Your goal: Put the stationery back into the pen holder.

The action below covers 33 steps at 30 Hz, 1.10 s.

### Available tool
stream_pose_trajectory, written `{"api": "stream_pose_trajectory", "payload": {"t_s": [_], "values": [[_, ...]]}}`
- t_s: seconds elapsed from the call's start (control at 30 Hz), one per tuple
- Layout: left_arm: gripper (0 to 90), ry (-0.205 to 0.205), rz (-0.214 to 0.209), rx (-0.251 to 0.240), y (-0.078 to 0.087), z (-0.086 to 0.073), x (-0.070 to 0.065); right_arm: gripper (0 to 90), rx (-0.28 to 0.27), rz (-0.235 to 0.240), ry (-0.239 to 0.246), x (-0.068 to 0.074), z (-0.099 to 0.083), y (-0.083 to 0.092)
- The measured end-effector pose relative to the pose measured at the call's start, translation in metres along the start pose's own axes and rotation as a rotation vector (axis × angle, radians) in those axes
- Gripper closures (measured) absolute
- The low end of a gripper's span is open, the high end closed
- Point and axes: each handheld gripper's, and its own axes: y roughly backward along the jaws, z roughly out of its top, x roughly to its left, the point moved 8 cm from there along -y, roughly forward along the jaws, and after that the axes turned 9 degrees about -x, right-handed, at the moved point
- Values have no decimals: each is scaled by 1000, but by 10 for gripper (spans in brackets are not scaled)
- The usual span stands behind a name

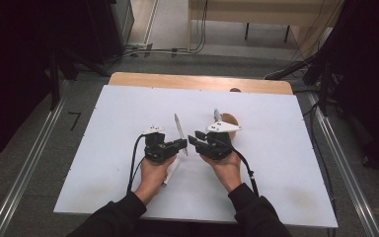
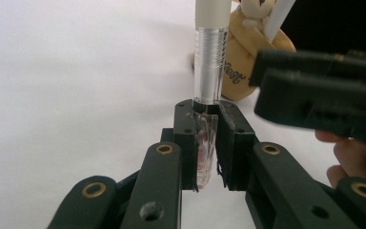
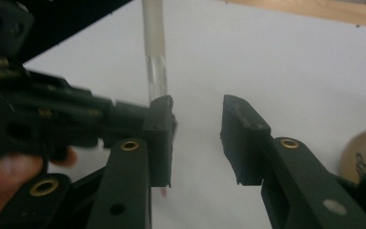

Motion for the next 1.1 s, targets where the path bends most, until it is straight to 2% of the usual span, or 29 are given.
{"api": "stream_pose_trajectory", "payload": {"t_s": [0.07, 0.17, 0.3, 0.53, 0.77, 1.1], "values": [[797, -9, -1, -7, 1, 2, -1, 574, 24, -4, 12, -4, -7, 4], [797, -31, -4, -21, 2, 6, -5, 551, 66, -27, 60, -8, -17, 13], [797, -59, -14, -40, 2, 13, -12, 473, 109, -54, 85, -16, -30, 24], [796, -87, -39, -56, -6, 20, -26, 368, 149, -82, 66, -30, -48, 39], [796, -151, -64, -78, -25, 29, -49, 367, 163, -105, 42, -39, -60, 49], [796, -224, -79, -50, -52, 31, -73, 367, 163, -114, 17, -47, -64, 51]]}}
